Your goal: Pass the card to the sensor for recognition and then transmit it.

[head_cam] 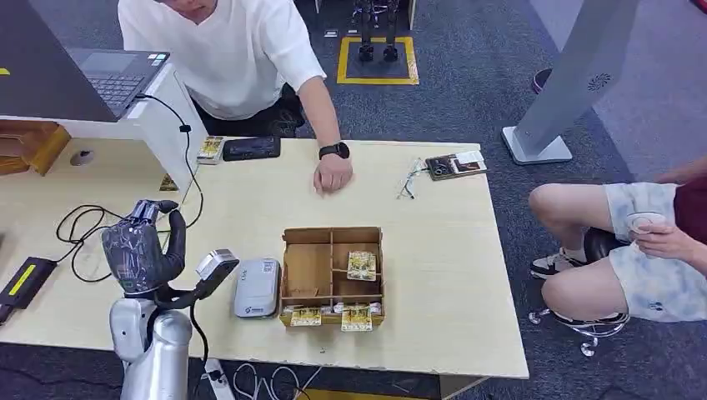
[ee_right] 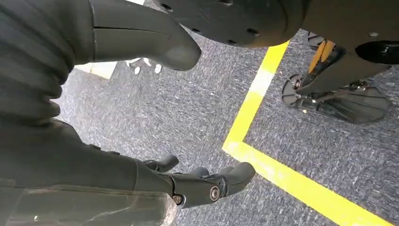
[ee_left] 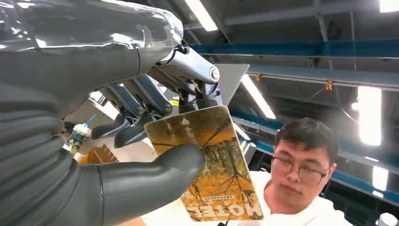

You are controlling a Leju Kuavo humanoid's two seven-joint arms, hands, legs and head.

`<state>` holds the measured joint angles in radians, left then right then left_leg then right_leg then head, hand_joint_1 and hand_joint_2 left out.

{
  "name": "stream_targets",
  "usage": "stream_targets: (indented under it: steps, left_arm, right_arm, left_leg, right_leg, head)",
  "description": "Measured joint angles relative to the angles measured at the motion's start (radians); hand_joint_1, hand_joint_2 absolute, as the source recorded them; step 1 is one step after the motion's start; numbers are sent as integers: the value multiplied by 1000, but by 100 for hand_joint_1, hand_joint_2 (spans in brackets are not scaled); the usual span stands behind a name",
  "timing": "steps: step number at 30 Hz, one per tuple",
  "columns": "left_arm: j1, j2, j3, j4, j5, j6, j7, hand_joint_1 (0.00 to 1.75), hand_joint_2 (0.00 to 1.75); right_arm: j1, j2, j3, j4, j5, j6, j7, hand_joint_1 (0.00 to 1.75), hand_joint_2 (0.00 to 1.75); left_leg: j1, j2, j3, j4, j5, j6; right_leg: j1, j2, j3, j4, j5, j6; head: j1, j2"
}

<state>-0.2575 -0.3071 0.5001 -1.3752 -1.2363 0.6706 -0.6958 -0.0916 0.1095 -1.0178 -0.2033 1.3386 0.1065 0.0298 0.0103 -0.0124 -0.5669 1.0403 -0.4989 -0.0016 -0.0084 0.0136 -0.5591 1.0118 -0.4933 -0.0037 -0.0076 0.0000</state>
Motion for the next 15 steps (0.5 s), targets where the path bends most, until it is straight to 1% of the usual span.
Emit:
stream_targets:
  steps: [2, 7, 10, 15]
  left_arm:
    - [1, 0, 0, 0, 10, 0, 3, 175, 175]
    - [14, 0, -9, -18, 5, 0, 66, 175, 175]
    - [25, 1, -44, -40, -6, 0, 114, 175, 175]
    - [38, 3, -101, -61, -5, 0, 146, 175, 175]
  right_arm:
    - [10, 0, 0, 1, -2, -2, -9, 0, 175]
    - [36, -1, 0, 2, -13, -5, -17, 0, 175]
    - [47, -2, -3, 3, -21, -5, -17, 0, 175]
    - [58, -2, -5, 4, -21, -8, -16, 0, 175]
  left_leg:
    - [0, 0, 0, 0, 0, 0]
    - [0, -1, -1, 0, 0, 0]
    - [0, -1, -1, 0, 0, 0]
    - [0, -1, -1, 0, 0, 0]
  right_leg:
    - [0, 0, 0, 0, 0, 0]
    - [0, -1, -1, 0, 0, 0]
    - [0, -1, 0, 0, 0, 0]
    - [0, -1, 0, 0, 0, 0]
  head:
    - [0, 0]
    - [0, 0]
    - [0, 0]
    - [0, 0]
